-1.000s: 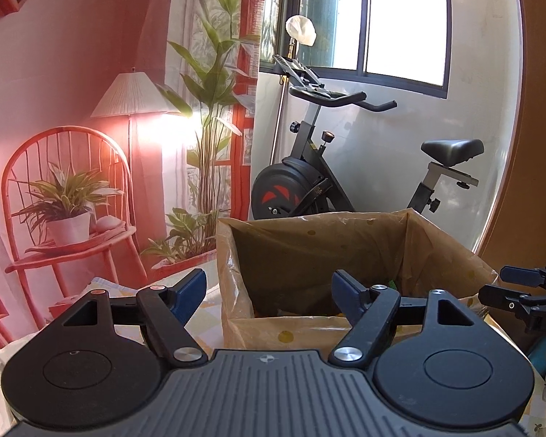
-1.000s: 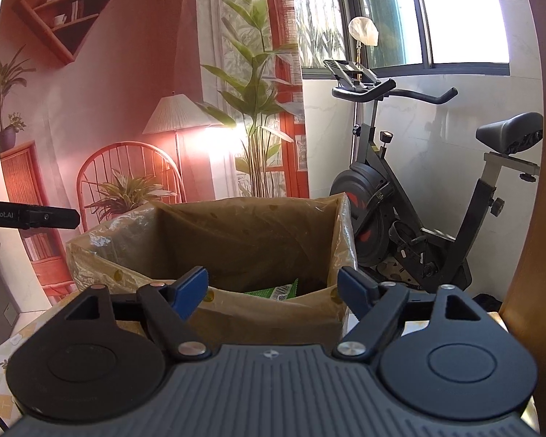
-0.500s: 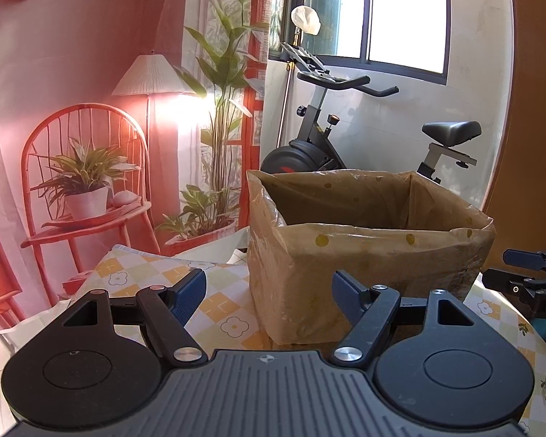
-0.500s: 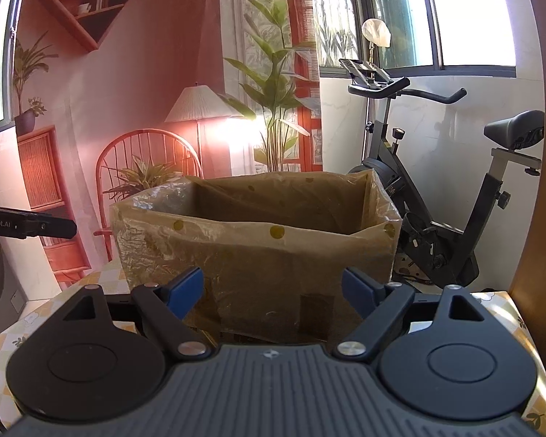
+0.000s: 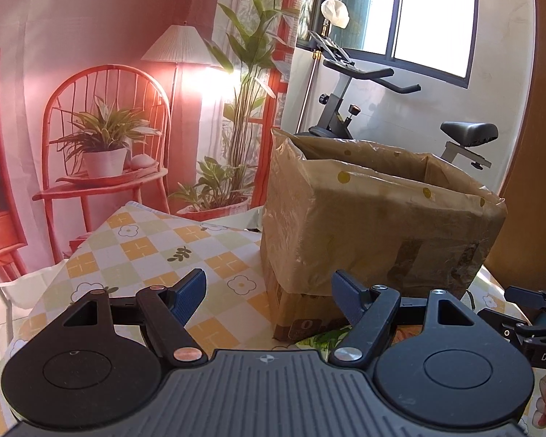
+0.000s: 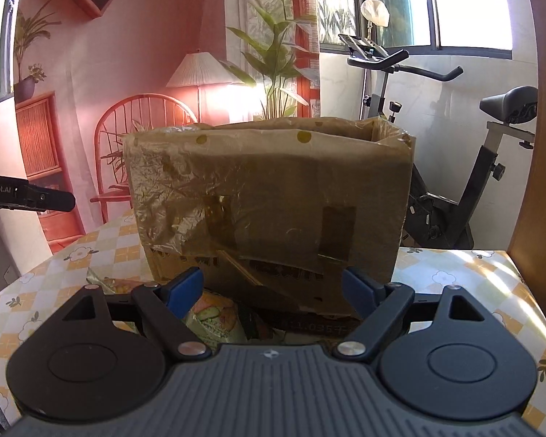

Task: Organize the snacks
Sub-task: 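Move both grippers back down to the snacks beside the box, then grasp the green cucumber chip bag with the left gripper while the right grasps the yellow bag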

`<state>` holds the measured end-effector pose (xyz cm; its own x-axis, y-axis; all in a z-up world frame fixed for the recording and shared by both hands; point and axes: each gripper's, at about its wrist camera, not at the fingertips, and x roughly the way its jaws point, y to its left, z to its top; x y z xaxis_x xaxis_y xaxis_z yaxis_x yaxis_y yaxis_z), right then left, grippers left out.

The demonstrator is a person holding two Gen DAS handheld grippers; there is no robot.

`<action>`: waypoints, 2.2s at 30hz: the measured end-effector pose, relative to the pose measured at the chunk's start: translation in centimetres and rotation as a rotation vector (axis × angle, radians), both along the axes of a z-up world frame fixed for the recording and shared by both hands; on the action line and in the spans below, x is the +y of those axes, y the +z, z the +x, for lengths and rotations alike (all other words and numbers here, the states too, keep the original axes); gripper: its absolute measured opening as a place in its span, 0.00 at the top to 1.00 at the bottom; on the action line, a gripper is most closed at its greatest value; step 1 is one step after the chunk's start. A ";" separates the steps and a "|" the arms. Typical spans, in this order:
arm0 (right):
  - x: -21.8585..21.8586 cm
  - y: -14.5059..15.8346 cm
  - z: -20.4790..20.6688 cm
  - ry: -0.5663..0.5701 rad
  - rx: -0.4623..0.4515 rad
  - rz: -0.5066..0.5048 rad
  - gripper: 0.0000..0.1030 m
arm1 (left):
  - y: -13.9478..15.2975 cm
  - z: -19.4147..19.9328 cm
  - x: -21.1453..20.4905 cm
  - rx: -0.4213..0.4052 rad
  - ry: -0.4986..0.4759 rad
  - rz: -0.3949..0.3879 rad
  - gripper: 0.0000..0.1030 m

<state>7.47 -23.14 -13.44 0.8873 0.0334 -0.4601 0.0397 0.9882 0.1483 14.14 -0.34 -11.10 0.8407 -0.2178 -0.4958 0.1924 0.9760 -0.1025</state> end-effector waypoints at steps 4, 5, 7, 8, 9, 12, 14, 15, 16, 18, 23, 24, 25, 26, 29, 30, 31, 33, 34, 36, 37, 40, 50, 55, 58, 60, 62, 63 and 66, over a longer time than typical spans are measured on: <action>0.2 -1.3 -0.4 0.002 0.036 0.021 0.18 | -1.6 -0.4 -0.1 0.047 -0.004 -0.012 0.24; 0.3 -1.6 -0.5 0.006 0.037 0.027 0.18 | -1.8 -0.5 -0.1 0.053 -0.004 -0.012 0.24; 0.5 -1.9 -0.7 0.014 0.035 0.020 0.18 | -2.5 -0.8 -0.4 0.069 -0.014 -0.016 0.24; 0.7 -2.0 -0.7 0.019 0.040 0.007 0.18 | -2.8 -1.0 -0.5 0.074 -0.023 -0.019 0.24; 0.8 -2.0 -0.8 0.023 0.037 0.001 0.18 | -3.0 -1.1 -0.7 0.077 -0.032 -0.024 0.24; 1.1 -1.9 -1.0 0.031 0.032 -0.010 0.18 | -3.2 -1.2 -1.2 0.079 -0.053 -0.026 0.24; 1.1 -1.9 -1.1 0.031 0.031 -0.014 0.18 | -2.9 -1.0 -1.5 0.071 -0.058 -0.021 0.24; 1.1 -2.0 -1.1 0.032 0.034 -0.011 0.18 | -2.8 -0.8 -1.6 0.067 -0.061 -0.019 0.24; 1.1 -2.0 -1.0 0.033 0.036 -0.007 0.18 | -2.6 -0.6 -1.8 0.065 -0.068 -0.016 0.24; 1.0 -2.0 -1.1 0.034 0.039 0.002 0.18 | -2.4 -0.2 -2.3 0.066 -0.085 -0.013 0.24; 1.0 -2.3 -1.2 0.051 0.053 0.032 0.18 | -3.0 1.0 -3.3 0.107 -0.121 -0.034 0.24; 1.1 -2.4 -1.1 0.058 0.059 0.035 0.18 | -3.1 1.3 -3.4 0.114 -0.119 -0.039 0.24; 1.2 -2.5 -1.0 0.065 0.075 0.031 0.18 | -3.3 1.7 -3.5 0.126 -0.118 -0.044 0.24; 1.4 -2.7 -0.9 0.071 0.089 0.025 0.18 | -3.4 1.9 -3.6 0.135 -0.118 -0.047 0.24; 1.8 -3.4 -0.8 0.083 0.121 0.022 0.18 | -3.9 2.9 -4.4 0.164 -0.131 -0.042 0.24; 1.9 -3.5 -0.8 0.086 0.126 0.026 0.18 | -4.1 3.2 -4.6 0.172 -0.135 -0.041 0.24; 1.9 -3.6 -0.8 0.087 0.128 0.028 0.18 | -4.4 3.7 -4.9 0.190 -0.145 -0.041 0.24; 1.9 -3.8 -0.8 0.088 0.133 0.034 0.18 | -5.0 4.3 -5.2 0.224 -0.150 -0.051 0.24; 1.9 -3.8 -0.9 0.088 0.134 0.035 0.18 | -5.5 4.7 -5.3 0.251 -0.151 -0.068 0.24; 1.7 -3.9 -0.9 0.086 0.138 0.035 0.18 | -6.6 5.2 -5.0 0.304 -0.139 -0.115 0.24; 1.7 -4.0 -0.9 0.085 0.140 0.036 0.18 | -7.1 5.3 -4.9 0.330 -0.129 -0.136 0.24; 1.7 -4.3 -0.9 0.088 0.148 0.035 0.19 | -8.8 5.7 -4.5 0.397 -0.114 -0.214 0.22; 2.3 -5.2 -0.5 0.108 0.177 0.022 0.20 | -12.7 6.6 -4.0 0.530 -0.110 -0.437 0.13; 2.2 -5.3 -0.6 0.100 0.178 0.018 0.20 | -13.4 6.7 -5.0 0.577 -0.130 -0.475 0.13; 1.7 -5.2 -0.9 0.089 0.175 0.035 0.20 | -13.5 6.3 -4.8 0.552 -0.144 -0.510 0.29; 1.4 -5.2 -1.2 0.092 0.172 0.040 0.20 | -13.0 5.5 -4.6 0.515 -0.169 -0.529 0.45; 1.3 -5.0 -1.5 0.109 0.163 0.037 0.20 | -12.2 4.9 -4.7 0.492 -0.180 -0.508 0.48; 1.4 -4.9 -1.8 0.124 0.154 0.033 0.20 | -11.6 4.4 -4.7 0.471 -0.187 -0.492 0.49; 1.8 -4.4 -2.6 0.160 0.124 0.026 0.20 | -10.5 3.1 -4.1 0.425 -0.187 -0.471 0.50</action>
